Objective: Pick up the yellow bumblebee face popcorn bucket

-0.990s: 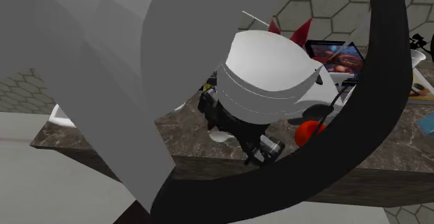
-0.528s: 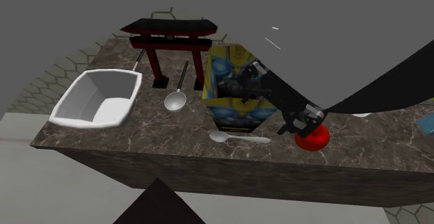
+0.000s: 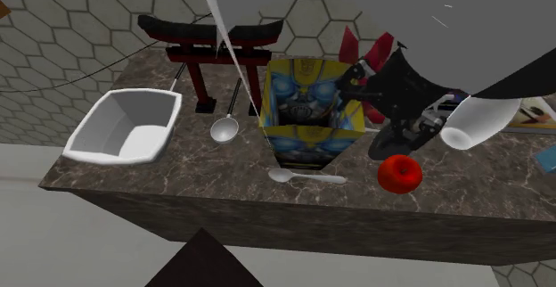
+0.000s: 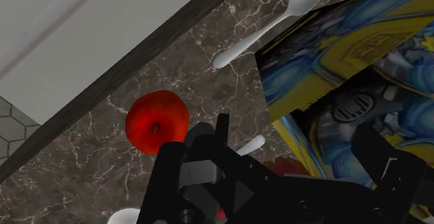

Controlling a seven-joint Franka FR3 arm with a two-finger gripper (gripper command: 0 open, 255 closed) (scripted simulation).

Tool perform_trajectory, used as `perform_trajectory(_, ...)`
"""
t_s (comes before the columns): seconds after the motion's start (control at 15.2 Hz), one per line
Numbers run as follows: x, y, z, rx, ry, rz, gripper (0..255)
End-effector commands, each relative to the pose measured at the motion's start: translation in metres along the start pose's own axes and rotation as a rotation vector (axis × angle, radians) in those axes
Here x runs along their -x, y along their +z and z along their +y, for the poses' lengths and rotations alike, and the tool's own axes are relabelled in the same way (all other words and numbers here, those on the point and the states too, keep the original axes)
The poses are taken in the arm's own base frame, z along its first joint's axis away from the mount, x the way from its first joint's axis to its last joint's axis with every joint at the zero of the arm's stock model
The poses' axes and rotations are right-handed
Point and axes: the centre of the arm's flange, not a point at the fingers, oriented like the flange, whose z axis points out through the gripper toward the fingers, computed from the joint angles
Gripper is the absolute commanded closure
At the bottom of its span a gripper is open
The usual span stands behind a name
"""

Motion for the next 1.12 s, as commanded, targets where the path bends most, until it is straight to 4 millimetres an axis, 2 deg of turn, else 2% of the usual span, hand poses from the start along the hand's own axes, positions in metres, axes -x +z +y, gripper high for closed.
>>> perform_trajectory(0.0, 0.0, 0.01, 0.003, -0.001, 0.0, 0.001, 0)
perform_trajectory(0.2, 0.001, 0.028, 0.008, -0.001, 0.0, 0.001, 0)
perform_trajectory(0.33, 0.001, 0.028, 0.008, -0.001, 0.0, 0.001, 0)
perform_trajectory(0.4, 0.001, 0.028, 0.007, -0.001, 0.0, 0.001, 255)
perform_trajectory(0.99, 0.001, 0.028, 0.008, -0.001, 0.0, 0.001, 255)
perform_trajectory(1.06, 0.001, 0.023, 0.006, -0.001, 0.0, 0.001, 255)
